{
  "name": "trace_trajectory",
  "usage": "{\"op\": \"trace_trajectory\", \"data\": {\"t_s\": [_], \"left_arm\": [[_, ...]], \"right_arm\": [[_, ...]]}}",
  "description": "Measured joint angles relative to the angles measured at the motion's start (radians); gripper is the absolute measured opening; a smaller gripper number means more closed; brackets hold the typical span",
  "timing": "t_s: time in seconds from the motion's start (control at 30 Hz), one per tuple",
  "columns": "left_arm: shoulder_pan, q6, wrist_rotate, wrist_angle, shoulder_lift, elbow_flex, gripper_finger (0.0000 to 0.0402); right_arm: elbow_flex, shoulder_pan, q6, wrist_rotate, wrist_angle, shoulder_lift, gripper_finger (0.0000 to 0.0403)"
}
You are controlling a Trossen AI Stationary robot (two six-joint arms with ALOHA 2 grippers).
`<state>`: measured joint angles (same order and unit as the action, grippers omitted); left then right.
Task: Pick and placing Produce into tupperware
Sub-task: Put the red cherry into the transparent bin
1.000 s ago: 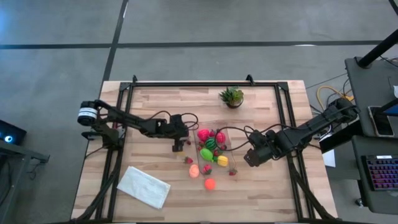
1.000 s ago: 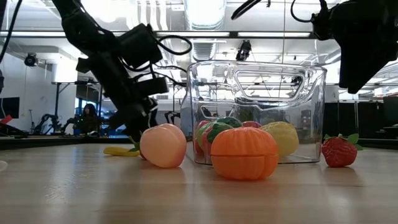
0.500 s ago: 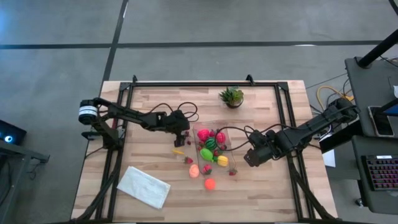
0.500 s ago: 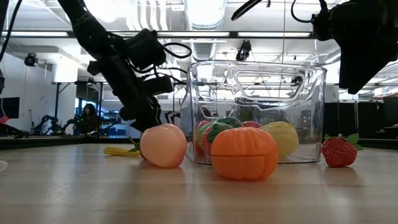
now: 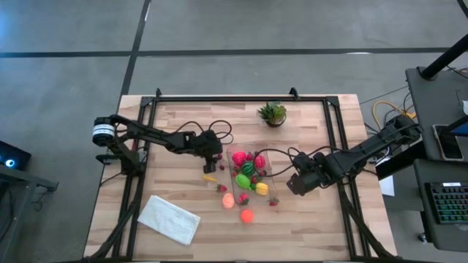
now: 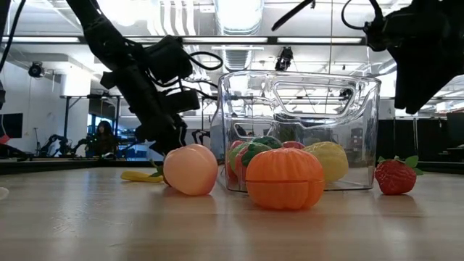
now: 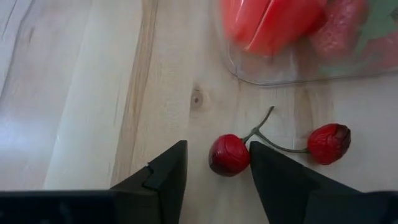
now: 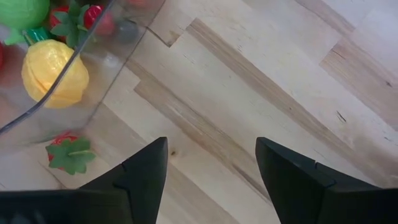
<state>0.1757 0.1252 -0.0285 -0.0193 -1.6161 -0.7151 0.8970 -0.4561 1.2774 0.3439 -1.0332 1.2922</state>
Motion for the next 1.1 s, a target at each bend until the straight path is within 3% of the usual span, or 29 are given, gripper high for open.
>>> {"op": "trace_trajectory", "data": {"t_s": [0.77, 0.97, 1.1], "left_arm": [[0.012, 0.096, -0.004, -0.028, 0.0, 0.002, 0.0157], [0.017, -0.146, 0.002, 0.002, 0.0, -0.029, 0.0157], [0.024, -0.22, 0.002, 0.021, -0.049, -0.027, 0.0157]], "right_arm": [[-0.032, 0.0, 0.005, -0.002, 0.027, 0.0, 0.0232], [-0.032, 0.0, 0.005, -0.002, 0.028, 0.0, 0.0231], [-0.032, 0.0, 0.001, -0.003, 0.028, 0.0, 0.0231]]}}
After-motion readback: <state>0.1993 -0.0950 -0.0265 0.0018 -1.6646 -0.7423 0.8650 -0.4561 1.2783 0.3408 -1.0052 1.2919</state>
